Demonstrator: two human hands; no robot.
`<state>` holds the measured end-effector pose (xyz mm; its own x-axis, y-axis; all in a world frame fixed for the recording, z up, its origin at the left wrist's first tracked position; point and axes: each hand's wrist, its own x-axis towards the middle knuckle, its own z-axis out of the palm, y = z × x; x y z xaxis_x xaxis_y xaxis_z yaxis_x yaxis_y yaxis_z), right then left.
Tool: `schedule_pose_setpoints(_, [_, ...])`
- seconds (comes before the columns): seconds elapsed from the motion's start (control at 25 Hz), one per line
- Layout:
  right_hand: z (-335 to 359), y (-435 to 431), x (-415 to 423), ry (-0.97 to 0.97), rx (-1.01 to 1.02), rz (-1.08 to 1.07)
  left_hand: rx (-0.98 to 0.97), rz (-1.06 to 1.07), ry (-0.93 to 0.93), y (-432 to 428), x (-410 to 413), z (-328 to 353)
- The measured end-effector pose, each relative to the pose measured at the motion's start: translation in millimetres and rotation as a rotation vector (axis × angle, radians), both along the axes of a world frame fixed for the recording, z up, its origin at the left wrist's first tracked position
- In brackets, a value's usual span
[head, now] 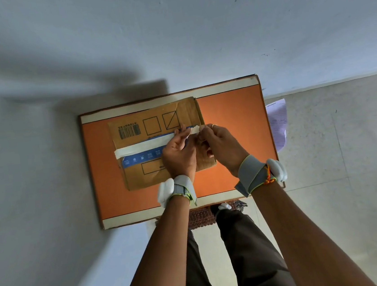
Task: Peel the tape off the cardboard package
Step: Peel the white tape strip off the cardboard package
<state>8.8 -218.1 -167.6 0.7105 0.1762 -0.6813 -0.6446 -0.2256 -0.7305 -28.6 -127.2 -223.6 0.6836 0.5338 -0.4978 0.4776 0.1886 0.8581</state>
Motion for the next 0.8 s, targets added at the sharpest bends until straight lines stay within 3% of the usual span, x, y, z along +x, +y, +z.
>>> schedule_pose_setpoints(0.08, [-5.9,6.5,-6.5,0.000,-0.007,-0.132,0.029,0.029,0.045,6.5,3.5,1.7])
schedule_pose_setpoints(0.16, [-15.5,15.4,-13.2,-0.095,-0.145,-0.174,0.049,0.030,0.086,13.9,3.8,3.0])
schedule_pose_setpoints(0.32, [-18.5,36.9,-23.2,-0.396,-0.553,0.194,-0.020,0.037,0.098,23.9,3.3,8.9])
schedule_pose_setpoints(0.6, [-33.4,66.1,-45.7,-0.443,-1.004,0.601,-0.283,0.059,0.085,42.2,-1.4,17.3])
schedule_pose_setpoints(0.8, [-36.4,78.9,-41.9,-0.453,-1.202,0.666,-0.196,0.142,0.071,72.7,-6.7,22.1])
